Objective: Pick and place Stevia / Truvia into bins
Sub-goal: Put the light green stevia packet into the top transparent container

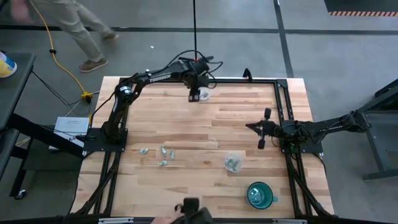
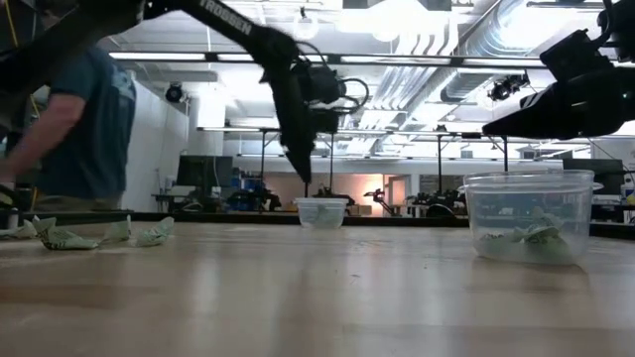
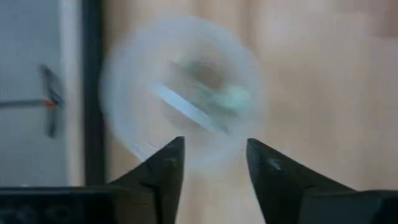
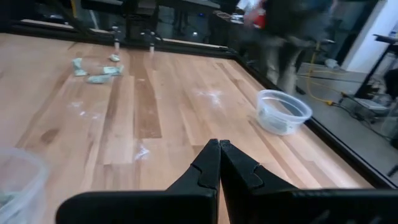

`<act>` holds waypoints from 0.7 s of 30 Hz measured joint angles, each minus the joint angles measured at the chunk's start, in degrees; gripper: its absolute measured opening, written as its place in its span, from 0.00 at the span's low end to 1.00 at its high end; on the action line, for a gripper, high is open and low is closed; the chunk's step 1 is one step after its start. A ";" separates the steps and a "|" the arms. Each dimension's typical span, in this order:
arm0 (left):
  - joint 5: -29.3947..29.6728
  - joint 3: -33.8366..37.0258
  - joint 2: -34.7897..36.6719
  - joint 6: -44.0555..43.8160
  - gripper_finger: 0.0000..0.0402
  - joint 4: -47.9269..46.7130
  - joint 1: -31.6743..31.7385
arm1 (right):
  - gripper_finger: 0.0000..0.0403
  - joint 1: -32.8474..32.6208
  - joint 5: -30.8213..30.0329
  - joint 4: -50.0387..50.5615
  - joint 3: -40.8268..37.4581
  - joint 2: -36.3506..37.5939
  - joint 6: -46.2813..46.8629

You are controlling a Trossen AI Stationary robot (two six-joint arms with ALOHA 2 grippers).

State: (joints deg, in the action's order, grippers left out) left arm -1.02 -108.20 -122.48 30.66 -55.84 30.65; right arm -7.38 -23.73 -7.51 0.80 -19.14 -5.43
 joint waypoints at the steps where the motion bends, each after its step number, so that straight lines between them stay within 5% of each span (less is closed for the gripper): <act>1: -0.85 -0.61 0.58 -1.20 0.54 -3.11 -0.88 | 0.00 -0.01 -0.45 0.00 0.00 -0.02 0.02; 6: -10.88 -0.61 4.32 -12.45 0.57 -20.53 -7.02 | 0.00 0.00 -0.69 0.44 0.00 0.02 0.21; 13: -4.09 5.72 4.70 -32.09 0.56 -29.92 -21.33 | 0.00 -0.02 1.48 1.25 0.00 0.02 0.36; 21: -5.30 9.55 4.68 -58.82 0.56 -26.41 -32.13 | 0.00 0.00 2.01 1.27 0.00 0.02 0.12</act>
State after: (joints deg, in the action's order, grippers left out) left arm -6.32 -98.65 -117.80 -28.16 -82.25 -1.48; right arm -7.38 -21.72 -6.23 0.80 -19.11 -5.31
